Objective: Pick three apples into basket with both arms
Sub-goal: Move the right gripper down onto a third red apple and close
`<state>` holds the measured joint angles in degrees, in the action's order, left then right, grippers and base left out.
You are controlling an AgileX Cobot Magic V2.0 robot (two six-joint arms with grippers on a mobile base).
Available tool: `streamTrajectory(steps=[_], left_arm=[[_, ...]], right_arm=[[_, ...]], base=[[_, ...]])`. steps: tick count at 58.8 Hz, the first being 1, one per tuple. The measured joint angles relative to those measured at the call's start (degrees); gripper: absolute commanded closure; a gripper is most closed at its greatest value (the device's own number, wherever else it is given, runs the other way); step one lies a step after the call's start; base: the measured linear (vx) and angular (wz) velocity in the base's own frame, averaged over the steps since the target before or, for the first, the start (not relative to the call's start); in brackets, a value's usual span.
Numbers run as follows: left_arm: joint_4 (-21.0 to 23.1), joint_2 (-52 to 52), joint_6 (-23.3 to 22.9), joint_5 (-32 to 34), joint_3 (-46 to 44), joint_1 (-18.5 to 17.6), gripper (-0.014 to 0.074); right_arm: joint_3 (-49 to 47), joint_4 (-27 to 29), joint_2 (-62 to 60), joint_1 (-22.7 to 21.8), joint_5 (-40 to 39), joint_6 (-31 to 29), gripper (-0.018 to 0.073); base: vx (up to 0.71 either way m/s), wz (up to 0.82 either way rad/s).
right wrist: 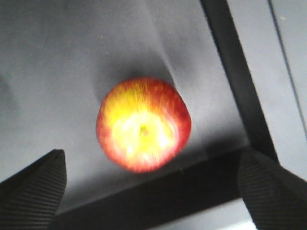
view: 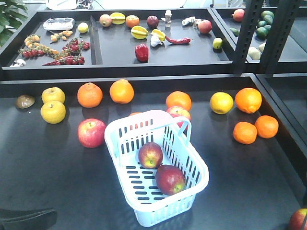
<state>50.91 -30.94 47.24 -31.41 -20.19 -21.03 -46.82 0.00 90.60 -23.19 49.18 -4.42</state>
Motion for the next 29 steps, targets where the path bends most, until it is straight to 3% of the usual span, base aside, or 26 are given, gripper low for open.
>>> streamTrajectory(steps=[29], left_arm=[[0.0,0.0,0.0,-0.2,0.0,0.0,0.0603]], right_arm=[[-0.1,0.8,10.3,0.0,-6.2,-2.1,-0.0036]], base=[[0.00,0.00]])
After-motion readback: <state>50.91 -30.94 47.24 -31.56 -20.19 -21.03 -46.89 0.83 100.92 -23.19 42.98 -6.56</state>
